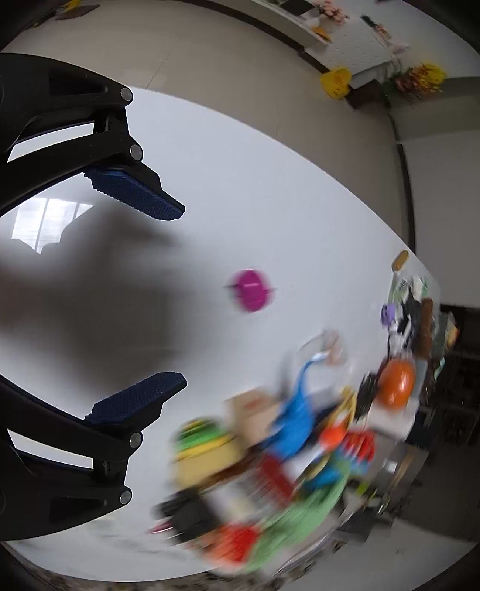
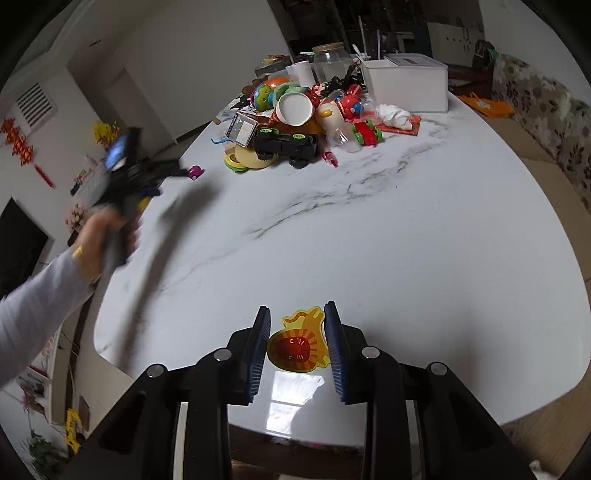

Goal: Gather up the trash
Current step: 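Grasp the yellow-orange toy with the right gripper while the left grasps a pink ball, then drop the yellow-orange toy and pink ball into the cardboard box with both grippers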

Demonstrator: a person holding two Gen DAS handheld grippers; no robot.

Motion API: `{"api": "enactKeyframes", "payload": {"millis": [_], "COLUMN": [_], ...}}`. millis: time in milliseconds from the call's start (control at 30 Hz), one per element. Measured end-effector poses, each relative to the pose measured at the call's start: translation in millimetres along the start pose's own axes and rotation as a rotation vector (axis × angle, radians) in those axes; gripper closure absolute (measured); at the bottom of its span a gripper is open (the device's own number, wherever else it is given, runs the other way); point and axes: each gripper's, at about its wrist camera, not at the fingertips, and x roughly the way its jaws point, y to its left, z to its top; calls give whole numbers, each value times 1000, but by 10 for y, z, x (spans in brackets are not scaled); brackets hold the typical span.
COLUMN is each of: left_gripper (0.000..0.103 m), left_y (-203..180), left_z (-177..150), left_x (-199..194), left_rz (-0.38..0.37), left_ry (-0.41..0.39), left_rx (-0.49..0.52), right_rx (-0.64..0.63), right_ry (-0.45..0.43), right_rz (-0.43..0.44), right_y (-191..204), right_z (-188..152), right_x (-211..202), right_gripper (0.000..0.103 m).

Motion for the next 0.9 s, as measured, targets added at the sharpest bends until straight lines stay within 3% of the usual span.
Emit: {"api": "enactKeyframes", "payload": {"millis": [133, 167, 200, 267, 367, 500, 700, 800, 900], "left_gripper": [20, 25, 46, 69, 70, 70, 70, 70, 70], "left_y": [37, 40, 32, 10, 20, 86, 44, -19, -51], "left_z": [356, 382, 402, 419, 377, 192, -548, -1142, -1629], "left_x": [339, 386, 436, 463, 409, 32, -1020, -1574, -1871], "left_rz": [55, 62, 67, 81, 31, -45, -150, -189, -240], "left_ry": [16, 24, 38, 55, 63, 24, -40, -29, 14], "left_rx": [-22, -21, -19, -6, 5, 21, 193, 303, 359], "right_rx": [33, 40, 43, 38, 22, -13, -113, -189, -278], "right_ry": [3, 8, 13, 21, 14, -7, 3, 31, 73], "right_rz": [18, 24, 31, 42, 60, 87, 133, 146, 151], "right_y": [29, 37, 44, 72, 118, 235, 574, 775, 953], "right_z": [-60, -77, -86, -92, -32, 100, 156, 103, -18], "right_x": [-60, -67, -64, -72, -82, -80, -56, -63, -73], "right_gripper": [73, 73, 73, 73, 73, 73, 73, 73, 73]}}
